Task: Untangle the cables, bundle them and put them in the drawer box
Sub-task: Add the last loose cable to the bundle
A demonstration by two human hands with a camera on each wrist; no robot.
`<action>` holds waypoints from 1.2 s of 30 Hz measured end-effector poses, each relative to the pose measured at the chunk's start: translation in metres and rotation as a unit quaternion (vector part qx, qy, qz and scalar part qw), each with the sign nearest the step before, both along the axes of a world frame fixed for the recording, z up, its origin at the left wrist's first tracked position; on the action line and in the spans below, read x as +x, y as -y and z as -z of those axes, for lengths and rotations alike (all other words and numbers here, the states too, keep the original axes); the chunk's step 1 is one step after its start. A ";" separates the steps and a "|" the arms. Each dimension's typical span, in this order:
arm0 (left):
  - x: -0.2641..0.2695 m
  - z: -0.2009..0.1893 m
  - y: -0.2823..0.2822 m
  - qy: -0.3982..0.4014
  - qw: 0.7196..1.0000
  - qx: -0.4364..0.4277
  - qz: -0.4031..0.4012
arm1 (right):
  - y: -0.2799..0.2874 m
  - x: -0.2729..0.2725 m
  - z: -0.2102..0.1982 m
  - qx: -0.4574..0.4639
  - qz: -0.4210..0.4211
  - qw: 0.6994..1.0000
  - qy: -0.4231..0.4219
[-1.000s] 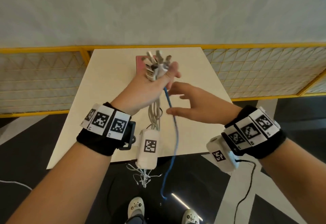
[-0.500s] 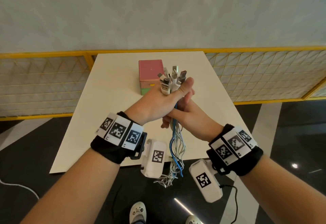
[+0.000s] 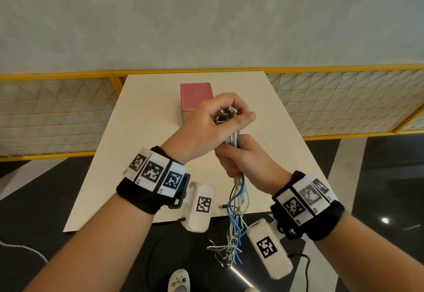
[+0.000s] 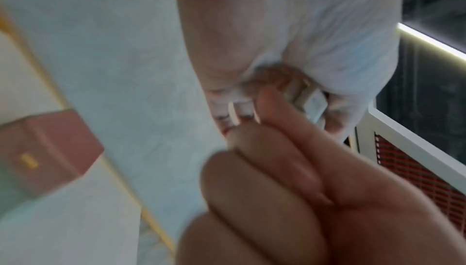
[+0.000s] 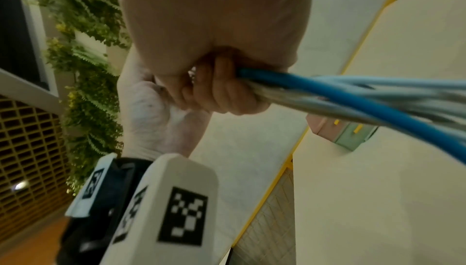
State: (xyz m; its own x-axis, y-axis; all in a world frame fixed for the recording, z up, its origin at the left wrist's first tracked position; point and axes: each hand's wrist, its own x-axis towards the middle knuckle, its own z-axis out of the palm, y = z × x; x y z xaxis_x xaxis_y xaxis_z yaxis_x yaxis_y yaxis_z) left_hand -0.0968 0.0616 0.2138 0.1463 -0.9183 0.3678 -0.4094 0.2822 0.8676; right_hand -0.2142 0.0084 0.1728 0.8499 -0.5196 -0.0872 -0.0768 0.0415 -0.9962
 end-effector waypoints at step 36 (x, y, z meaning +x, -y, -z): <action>0.038 0.004 0.030 0.099 0.948 -0.103 -0.285 | 0.001 0.003 0.018 -0.113 -0.020 0.993 0.037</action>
